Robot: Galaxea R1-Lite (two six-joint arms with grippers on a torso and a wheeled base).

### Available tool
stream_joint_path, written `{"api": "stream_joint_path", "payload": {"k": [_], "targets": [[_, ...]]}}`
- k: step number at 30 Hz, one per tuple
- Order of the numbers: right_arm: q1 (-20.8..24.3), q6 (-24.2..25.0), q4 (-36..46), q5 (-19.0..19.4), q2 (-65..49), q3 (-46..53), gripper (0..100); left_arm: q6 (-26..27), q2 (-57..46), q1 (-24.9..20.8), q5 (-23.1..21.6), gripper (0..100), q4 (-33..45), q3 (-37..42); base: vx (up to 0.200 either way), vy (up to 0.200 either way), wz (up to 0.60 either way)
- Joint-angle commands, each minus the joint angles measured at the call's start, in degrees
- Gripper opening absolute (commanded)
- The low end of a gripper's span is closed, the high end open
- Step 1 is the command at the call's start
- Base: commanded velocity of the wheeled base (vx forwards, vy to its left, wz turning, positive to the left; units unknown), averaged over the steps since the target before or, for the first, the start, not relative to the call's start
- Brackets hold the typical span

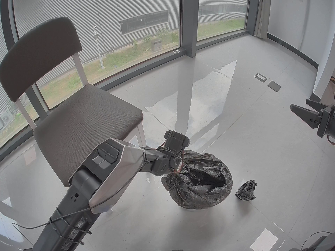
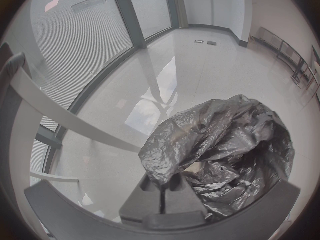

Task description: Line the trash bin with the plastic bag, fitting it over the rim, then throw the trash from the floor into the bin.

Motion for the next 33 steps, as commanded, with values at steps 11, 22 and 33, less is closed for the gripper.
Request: {"api": "stream_joint_path", "payload": {"k": [11,22,33], "targets": [[0.0,-0.4,-0.1,0.6,0.3,0.6,100,-1.2,2.1,0.6,-0.1,0,0.4,-0.1,0.0,0.0,0.0],[-0.2,-0.4,-0.1,0.7,0.2,0.6,100,-2.8,0.2,-1.0,-0.6,100,0.3,-0.1,0.0,0.0,0.0],[-0.3,-0.4,0.0,0.7,0.4,0.6,100,-3.1,-7.1,-3.8,-0.1,100,0.2,-0.1,0.0,0.0,0.0]]}}
